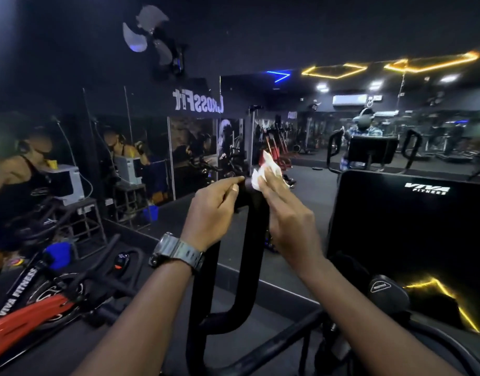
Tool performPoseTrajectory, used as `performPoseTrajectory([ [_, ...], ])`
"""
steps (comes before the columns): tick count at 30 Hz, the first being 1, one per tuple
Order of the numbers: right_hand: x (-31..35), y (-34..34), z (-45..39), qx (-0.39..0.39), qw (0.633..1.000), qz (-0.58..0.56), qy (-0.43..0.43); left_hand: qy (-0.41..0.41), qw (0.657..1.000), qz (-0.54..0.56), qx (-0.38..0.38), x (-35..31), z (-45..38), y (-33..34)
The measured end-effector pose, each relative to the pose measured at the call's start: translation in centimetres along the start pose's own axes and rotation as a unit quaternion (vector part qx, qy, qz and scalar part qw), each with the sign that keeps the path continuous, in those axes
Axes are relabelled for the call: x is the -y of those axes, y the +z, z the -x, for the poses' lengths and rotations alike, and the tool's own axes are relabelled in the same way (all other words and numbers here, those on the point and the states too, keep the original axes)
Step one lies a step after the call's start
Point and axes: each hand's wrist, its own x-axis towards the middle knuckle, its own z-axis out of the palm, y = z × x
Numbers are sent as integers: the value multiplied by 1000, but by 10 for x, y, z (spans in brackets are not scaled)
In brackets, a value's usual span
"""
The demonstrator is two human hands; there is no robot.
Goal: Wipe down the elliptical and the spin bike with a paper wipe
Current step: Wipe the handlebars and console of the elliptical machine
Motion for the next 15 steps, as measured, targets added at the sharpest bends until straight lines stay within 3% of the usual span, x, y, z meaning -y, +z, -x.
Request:
performPoseTrajectory([
  [4, -9, -11, 67, 102, 980, 95, -141, 26, 999, 24, 14, 11, 9, 2],
  [8, -11, -24, 25, 112, 958, 129, -228, 49, 998, 50, 6, 21, 15, 5],
  [11, -12, -22, -6, 113, 955, 146, -233, 50, 997, 56, 9, 21, 18, 7],
  [15, -8, -29, -27, 118, 968, 154, -159, 64, 996, 58, 2, 26, 15, 6],
])
